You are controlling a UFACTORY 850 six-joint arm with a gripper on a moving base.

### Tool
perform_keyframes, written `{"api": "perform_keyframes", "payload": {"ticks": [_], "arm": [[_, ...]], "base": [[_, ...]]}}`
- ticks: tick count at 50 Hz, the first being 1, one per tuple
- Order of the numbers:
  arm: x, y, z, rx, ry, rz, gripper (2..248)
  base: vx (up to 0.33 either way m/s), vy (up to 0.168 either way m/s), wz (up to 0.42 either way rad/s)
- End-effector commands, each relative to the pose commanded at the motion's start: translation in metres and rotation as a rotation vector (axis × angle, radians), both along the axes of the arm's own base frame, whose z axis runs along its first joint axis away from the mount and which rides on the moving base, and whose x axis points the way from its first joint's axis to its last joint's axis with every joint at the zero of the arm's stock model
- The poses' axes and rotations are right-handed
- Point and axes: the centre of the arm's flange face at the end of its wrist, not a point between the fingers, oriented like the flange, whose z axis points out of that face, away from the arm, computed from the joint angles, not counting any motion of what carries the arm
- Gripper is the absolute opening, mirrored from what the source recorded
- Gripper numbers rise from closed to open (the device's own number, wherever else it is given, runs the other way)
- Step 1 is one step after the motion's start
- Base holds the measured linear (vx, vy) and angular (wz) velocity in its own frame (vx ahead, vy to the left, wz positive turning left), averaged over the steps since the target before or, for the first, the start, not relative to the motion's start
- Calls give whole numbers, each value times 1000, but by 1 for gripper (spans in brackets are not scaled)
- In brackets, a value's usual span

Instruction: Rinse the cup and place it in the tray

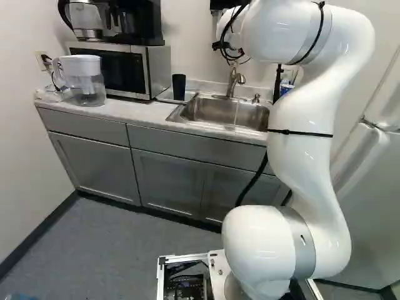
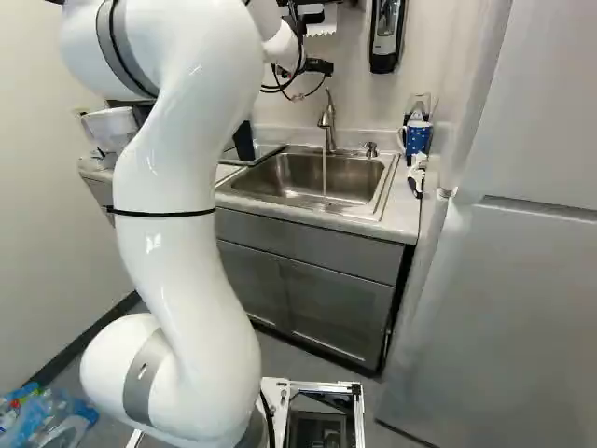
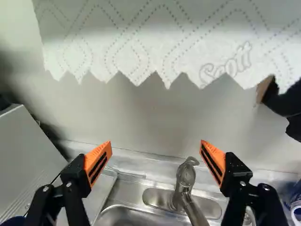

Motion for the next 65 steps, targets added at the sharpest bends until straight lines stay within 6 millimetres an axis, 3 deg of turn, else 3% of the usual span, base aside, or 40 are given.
{"api": "perform_keyframes", "payload": {"ticks": [65], "arm": [[14,-3,-11,12,81,5,247]], "base": [[0,0,0]]}}
